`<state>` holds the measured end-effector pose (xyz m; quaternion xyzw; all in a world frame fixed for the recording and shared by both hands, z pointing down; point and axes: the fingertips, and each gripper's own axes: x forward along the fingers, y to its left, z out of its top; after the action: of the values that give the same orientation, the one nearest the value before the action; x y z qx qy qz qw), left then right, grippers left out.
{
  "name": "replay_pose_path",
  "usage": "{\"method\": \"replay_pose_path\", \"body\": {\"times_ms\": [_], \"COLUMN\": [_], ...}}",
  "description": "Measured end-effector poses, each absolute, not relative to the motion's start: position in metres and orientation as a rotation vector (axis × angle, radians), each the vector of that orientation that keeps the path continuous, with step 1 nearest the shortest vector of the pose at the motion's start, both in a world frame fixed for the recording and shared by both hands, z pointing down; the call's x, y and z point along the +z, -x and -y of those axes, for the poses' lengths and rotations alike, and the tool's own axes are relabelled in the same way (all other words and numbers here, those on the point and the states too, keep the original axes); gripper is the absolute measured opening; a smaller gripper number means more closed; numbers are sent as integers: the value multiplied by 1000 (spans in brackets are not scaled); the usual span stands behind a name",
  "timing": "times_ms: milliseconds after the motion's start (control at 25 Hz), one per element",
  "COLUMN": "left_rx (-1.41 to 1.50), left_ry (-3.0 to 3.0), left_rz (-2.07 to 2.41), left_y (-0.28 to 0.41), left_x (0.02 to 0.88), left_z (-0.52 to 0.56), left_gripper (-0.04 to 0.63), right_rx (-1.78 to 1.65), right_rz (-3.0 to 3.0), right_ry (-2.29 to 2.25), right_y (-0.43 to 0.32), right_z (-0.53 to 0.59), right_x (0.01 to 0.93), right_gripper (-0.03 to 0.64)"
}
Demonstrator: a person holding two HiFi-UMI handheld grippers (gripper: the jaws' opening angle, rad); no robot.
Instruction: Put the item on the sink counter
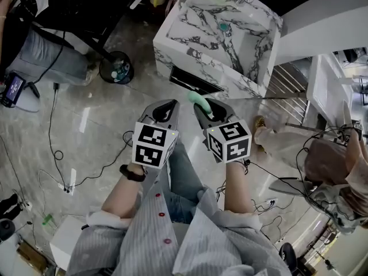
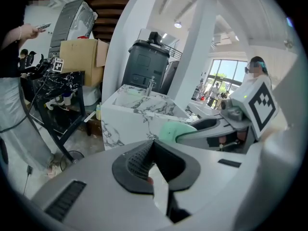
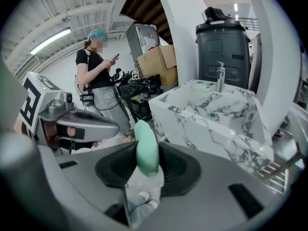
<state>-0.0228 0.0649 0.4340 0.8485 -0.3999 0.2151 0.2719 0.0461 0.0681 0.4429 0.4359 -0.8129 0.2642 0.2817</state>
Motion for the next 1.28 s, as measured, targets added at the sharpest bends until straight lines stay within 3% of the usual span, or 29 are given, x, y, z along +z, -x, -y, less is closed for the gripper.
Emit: {"method": "replay_pose_path", "body": {"times_ms": [1280], "left_rx": [591], "left_ry": [-2238], "left_rz": [1083], "left_y": [37], "left_x": [696], "left_z": [-54], "left_gripper": [15], "right_rx": [730], "right_rz": [2098], "right_ry": [-1271], "right_y": [-53], "right_z": [-34], "right_x": [715], "right_gripper": [133]}}
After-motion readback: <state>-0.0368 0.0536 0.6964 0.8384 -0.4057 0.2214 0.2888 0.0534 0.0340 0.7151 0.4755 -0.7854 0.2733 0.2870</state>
